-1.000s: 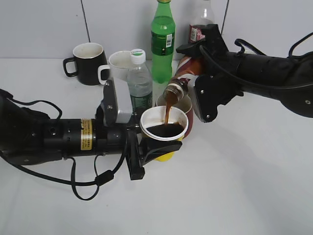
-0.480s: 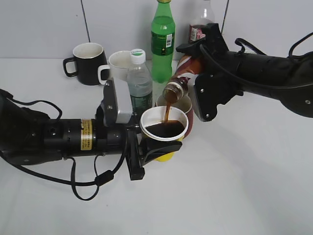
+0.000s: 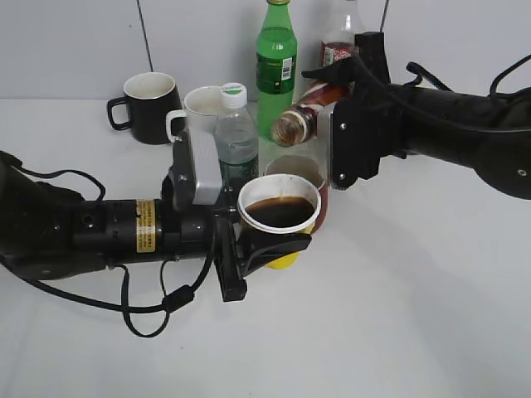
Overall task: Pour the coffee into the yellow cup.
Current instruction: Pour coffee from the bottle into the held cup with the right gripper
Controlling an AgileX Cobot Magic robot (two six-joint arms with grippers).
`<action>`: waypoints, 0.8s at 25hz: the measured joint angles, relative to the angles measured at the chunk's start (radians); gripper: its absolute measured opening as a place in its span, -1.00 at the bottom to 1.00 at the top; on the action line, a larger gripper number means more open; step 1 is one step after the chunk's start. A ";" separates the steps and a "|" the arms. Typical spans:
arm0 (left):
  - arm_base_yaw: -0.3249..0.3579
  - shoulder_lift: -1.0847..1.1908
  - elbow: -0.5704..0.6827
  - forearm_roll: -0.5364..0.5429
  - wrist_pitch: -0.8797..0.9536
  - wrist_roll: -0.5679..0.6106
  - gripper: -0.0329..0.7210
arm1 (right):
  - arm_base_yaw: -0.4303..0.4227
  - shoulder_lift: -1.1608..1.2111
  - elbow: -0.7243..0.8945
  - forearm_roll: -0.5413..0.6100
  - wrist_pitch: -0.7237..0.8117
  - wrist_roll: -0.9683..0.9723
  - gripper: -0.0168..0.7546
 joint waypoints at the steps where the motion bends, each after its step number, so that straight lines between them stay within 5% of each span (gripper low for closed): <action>1: 0.000 0.000 0.000 -0.005 -0.006 0.000 0.12 | 0.000 0.000 0.000 0.001 -0.020 0.050 0.34; 8: 0.034 0.000 0.000 -0.037 -0.029 0.000 0.12 | 0.000 0.000 0.000 0.006 -0.132 0.411 0.34; 20: 0.215 -0.092 0.064 -0.018 -0.029 0.000 0.12 | 0.000 0.000 0.100 0.183 -0.135 0.944 0.34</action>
